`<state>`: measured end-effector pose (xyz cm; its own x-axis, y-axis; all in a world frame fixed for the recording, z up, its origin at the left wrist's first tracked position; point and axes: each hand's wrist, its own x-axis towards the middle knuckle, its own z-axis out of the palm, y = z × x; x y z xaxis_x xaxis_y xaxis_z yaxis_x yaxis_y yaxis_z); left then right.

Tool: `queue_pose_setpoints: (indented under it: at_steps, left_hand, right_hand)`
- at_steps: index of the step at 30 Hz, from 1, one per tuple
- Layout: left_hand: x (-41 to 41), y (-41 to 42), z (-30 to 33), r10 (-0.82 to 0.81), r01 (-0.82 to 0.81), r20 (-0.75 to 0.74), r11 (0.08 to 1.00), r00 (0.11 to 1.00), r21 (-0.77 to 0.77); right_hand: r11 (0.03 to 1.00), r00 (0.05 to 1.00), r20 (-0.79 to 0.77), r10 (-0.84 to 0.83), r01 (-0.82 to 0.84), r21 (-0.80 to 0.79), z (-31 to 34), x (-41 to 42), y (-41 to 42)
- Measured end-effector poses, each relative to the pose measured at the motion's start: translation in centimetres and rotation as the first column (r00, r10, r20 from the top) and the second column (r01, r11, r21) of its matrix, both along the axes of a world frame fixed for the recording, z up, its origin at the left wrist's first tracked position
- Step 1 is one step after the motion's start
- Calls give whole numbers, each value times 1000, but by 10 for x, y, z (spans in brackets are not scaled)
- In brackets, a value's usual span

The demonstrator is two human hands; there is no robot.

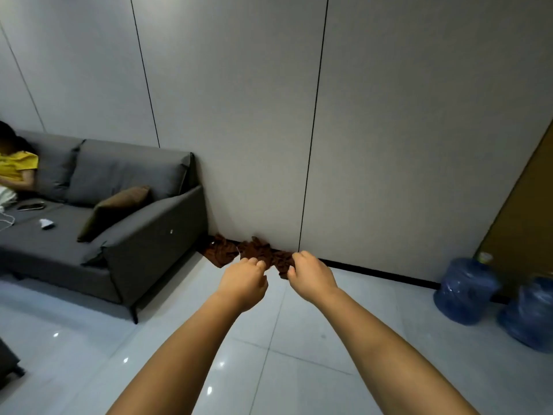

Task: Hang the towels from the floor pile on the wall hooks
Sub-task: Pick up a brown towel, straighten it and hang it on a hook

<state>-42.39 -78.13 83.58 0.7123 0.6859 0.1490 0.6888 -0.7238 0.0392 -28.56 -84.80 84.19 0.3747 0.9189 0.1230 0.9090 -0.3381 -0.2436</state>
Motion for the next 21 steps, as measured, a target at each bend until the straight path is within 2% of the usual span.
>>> queue_pose_setpoints:
  at_steps: [10,13,21]
  left_hand:
    - [56,174,-37,35,-38,-54,998,998,-55]
    - [80,246,-42,1,-3,-47,999,999,-52]
    - [128,423,-29,-59,57,-41,997,997,-46]
  right_hand:
    - [994,994,28,102,-101,-53,-41,42,170]
    - [996,996,53,74,-72,-51,-45,65,239]
    - [998,1000,6,-24,24,-61,-28,110,405]
